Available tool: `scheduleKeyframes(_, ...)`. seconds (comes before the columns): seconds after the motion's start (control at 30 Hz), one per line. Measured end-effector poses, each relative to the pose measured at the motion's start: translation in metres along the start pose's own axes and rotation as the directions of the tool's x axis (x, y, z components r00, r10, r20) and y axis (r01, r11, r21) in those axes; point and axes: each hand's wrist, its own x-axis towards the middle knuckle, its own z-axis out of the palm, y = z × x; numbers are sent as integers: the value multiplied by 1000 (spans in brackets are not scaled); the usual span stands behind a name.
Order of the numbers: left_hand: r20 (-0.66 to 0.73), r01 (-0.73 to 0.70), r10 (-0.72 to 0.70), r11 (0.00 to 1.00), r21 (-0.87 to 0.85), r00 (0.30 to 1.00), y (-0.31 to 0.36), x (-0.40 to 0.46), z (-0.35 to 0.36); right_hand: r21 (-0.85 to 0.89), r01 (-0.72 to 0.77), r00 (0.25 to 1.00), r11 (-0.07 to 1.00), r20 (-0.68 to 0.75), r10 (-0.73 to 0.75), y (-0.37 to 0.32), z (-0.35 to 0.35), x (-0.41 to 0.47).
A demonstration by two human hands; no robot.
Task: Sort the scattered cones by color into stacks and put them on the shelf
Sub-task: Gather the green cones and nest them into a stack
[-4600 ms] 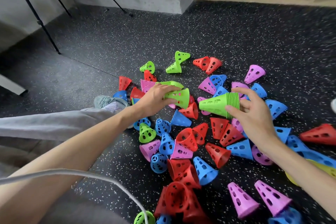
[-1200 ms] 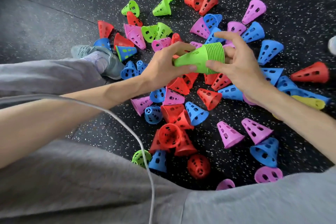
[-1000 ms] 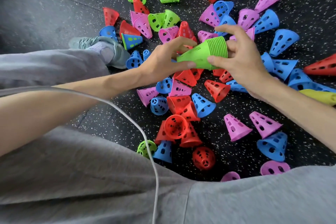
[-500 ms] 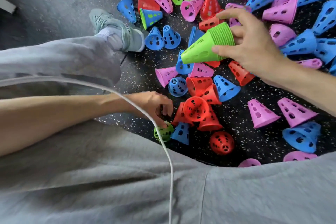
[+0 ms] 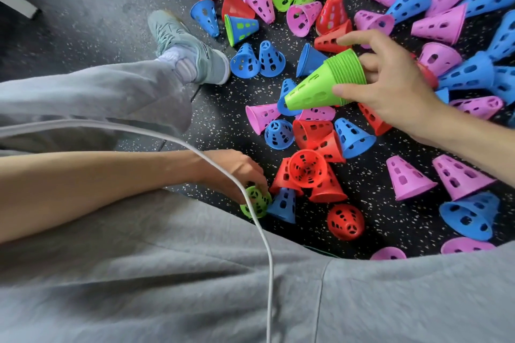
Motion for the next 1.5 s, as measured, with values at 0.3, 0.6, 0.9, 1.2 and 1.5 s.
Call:
scheduleKeyframes(0.3,-135,-98,46,907,-410,990,-22,8,-55,40,-9,999,999,-49,11,-5,-9,-1)
scheduleKeyframes(0.6,-367,-192,-136,661,-726,920,-44,7,-135,45,-16,976,999,-216,25,-9,-29,3)
scheduleKeyframes(0.9,-486,-463,-384,157,-872,785,-28,21,-182,55,-42,904,998,-422,61,-13,-60,2)
scheduleKeyframes(1.2,-446,-533,-609,45,-845,656,16,49,-169,147,-59,910,987,-399,114,-11,-62,-4)
scheduleKeyframes(1.5,-535,-514,-503,195,-835,679,63,71,-187,225,-82,910,971,-381,165,-6,-66,-9)
